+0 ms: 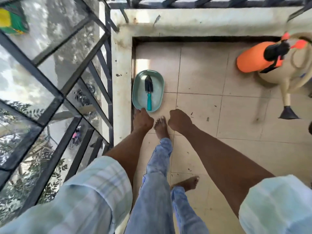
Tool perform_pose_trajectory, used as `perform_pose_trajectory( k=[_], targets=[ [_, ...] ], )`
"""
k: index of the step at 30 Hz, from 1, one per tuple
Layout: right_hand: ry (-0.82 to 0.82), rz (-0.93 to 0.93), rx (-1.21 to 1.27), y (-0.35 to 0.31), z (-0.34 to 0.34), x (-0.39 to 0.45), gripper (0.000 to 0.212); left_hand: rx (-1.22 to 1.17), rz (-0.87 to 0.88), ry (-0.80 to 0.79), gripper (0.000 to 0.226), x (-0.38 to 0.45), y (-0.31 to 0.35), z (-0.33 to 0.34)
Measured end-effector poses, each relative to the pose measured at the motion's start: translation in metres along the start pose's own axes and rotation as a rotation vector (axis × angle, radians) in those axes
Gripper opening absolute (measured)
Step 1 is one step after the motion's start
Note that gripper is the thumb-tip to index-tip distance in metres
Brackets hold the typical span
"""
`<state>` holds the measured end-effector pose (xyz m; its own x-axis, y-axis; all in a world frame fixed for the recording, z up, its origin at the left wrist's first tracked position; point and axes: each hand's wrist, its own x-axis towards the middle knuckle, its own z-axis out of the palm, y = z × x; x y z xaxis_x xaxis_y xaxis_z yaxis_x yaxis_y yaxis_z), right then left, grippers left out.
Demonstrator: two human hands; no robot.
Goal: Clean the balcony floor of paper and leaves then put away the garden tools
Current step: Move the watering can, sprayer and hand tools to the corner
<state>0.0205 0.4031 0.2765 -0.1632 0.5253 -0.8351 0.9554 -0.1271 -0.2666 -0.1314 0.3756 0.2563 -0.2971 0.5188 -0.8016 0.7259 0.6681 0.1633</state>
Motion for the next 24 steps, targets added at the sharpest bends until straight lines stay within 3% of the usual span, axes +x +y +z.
perform_pose_trajectory(
  k=[7, 11, 14, 20, 24],
  targets=[
    [0.14, -0.016, 0.124, 0.019, -0.019, -0.163, 0.027, 0.042, 0.181, 0.033, 0.04, -0.16, 0.047, -0.017],
    [0.284, -0.001, 0.153, 0.055, 0.004, -0.277, 0.032, 0.087, 0.277, 0.027, 0.035, -0.277, 0.056, 0.01],
    [0.351, 0.035, 0.179, 0.091, 0.032, -0.351, 0.034, 0.211, 0.342, 0.006, 0.045, -0.343, 0.048, 0.053],
    [0.476, 0.256, 0.448, 0.175, 0.093, -0.478, 0.039, 0.524, 0.522, -0.035, 0.043, -0.51, 0.063, 0.119],
    [0.512, 0.434, 0.606, 0.228, 0.134, -0.536, 0.044, 0.683, 0.716, -0.132, 0.042, -0.547, 0.072, 0.164]
  ],
)
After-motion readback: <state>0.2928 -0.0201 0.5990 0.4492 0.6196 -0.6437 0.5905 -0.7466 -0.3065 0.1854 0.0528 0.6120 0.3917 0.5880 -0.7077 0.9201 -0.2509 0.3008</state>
